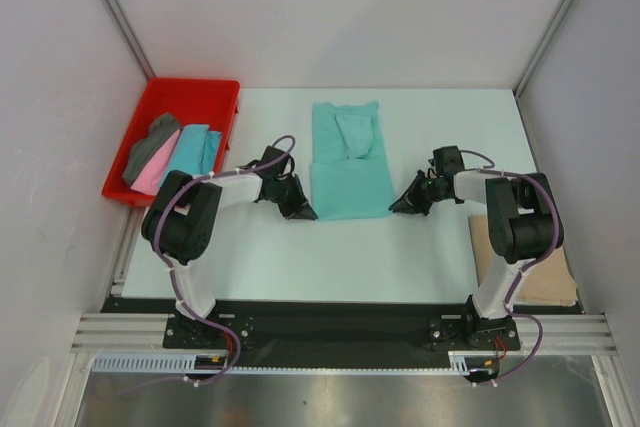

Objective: Fold and stack the t-shirts
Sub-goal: Fold the tshirt

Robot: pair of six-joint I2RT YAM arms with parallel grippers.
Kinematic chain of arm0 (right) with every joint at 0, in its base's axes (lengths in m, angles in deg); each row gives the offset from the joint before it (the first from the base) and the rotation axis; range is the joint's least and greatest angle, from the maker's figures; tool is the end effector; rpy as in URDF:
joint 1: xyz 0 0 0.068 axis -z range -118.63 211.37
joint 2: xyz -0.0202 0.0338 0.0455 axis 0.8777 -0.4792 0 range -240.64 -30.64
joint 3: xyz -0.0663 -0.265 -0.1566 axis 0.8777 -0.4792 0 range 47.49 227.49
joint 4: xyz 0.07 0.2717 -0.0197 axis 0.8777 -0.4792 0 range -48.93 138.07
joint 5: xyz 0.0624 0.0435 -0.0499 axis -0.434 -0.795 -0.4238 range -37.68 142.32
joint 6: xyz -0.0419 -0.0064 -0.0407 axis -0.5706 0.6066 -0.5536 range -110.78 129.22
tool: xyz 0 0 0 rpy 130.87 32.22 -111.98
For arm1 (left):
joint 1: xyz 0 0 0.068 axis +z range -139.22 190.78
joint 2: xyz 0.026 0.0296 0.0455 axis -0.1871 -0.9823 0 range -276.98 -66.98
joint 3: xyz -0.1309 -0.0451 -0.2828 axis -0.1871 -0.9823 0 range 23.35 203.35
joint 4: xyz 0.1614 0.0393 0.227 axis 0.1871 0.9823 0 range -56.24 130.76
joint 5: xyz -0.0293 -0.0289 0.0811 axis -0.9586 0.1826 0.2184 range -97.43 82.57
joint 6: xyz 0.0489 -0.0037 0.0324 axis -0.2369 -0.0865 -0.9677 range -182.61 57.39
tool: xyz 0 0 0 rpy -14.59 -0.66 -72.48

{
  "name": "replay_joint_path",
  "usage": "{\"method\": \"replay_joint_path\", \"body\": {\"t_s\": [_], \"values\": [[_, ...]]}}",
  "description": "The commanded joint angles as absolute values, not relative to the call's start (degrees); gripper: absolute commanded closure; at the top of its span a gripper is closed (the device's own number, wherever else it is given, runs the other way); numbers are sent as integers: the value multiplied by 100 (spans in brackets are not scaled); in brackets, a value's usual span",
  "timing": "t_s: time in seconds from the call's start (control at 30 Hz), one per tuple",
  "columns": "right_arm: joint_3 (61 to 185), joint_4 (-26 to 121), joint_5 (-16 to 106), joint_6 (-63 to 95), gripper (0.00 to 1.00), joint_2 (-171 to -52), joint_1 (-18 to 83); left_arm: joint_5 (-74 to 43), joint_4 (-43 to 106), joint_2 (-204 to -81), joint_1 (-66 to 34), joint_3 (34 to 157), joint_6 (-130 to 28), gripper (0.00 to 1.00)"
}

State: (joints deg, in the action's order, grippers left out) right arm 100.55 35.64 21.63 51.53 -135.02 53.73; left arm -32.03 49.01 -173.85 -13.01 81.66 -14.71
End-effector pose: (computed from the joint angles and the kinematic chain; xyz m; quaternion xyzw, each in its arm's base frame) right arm 0.3522 0.0692 0.1417 0.2225 0.9144 0.3261 0.0896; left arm 0.3406 -0.1695 0.1466 -0.1515 0.9407 -0.2978 0.0579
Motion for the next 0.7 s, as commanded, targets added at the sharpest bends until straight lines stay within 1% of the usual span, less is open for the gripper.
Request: {"method": "replay_joint_path", "body": {"t_s": [0.0, 0.2, 0.4, 0.67], "values": [[9926, 3339, 3009, 4816, 100, -13787, 5267, -2729, 5468, -17614, -1374, 8092, -1866, 100], [9478, 3339, 3000, 4745, 100, -13181, 5161, -2711, 5266, -17245, -1383, 7697, -1761, 100], [8846, 3164, 2886, 4693, 100, -12364, 5082, -2747, 5055, -16621, -1541, 6899, -1559, 100], [7967, 2760, 2921, 4780, 100, -11107, 4985, -2703, 4870, -15742, -2208, 6010, -1014, 100]]}}
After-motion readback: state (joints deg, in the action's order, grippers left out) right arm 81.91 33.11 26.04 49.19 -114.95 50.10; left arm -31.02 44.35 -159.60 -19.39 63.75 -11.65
